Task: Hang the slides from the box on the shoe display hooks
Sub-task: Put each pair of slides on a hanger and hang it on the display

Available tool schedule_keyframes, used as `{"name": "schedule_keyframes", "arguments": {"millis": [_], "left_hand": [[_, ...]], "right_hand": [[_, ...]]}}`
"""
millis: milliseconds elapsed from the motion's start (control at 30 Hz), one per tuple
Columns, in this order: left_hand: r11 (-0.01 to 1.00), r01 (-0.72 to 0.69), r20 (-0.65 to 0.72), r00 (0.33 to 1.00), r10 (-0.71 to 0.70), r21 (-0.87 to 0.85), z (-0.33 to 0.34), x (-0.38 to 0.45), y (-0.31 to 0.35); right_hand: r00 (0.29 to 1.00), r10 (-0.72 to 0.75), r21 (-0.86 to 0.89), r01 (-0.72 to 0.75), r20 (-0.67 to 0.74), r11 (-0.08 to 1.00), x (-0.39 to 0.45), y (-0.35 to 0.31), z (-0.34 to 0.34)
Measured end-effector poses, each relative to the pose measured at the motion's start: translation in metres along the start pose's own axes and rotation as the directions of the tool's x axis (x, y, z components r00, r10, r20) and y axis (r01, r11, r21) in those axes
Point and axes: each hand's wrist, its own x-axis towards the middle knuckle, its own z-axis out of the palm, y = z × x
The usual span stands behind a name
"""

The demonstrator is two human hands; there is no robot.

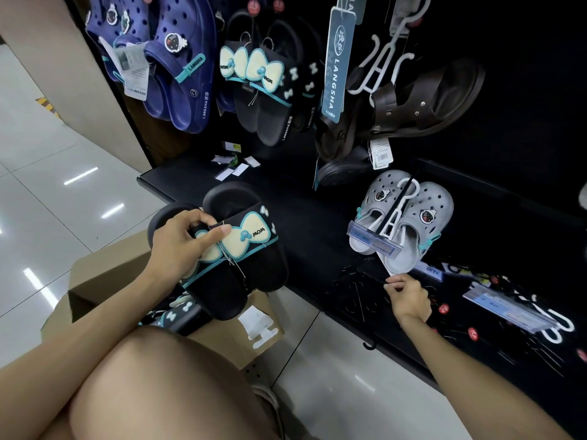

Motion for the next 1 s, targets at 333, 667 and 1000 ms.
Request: {"name": "schedule_keyframes", "arguments": {"millis": [333, 667, 1000], "left_hand": [[0.999, -0.041, -0.033, 0.999, 0.041, 0.016, -0.004, -0.002, 0.005], [0.997, -0.061, -0.025, 0.998, 0.062, 0.043, -0.004, -0.003, 0.005], [0.995, -0.057, -0.024, 0.998, 0.059, 0.078, -0.002, -0.002, 0.004]], "right_hand": [[0.990, -0.036, -0.030, 0.033, -0.136, 0.999, 0.005, -0.007, -0.034], [0.977, -0.116, -0.003, 0.117, -0.178, 0.993, 0.014, 0.004, -0.054], [0.981, -0.129, 0.085, 0.143, -0.147, 0.986, 0.012, -0.008, -0.063]]}}
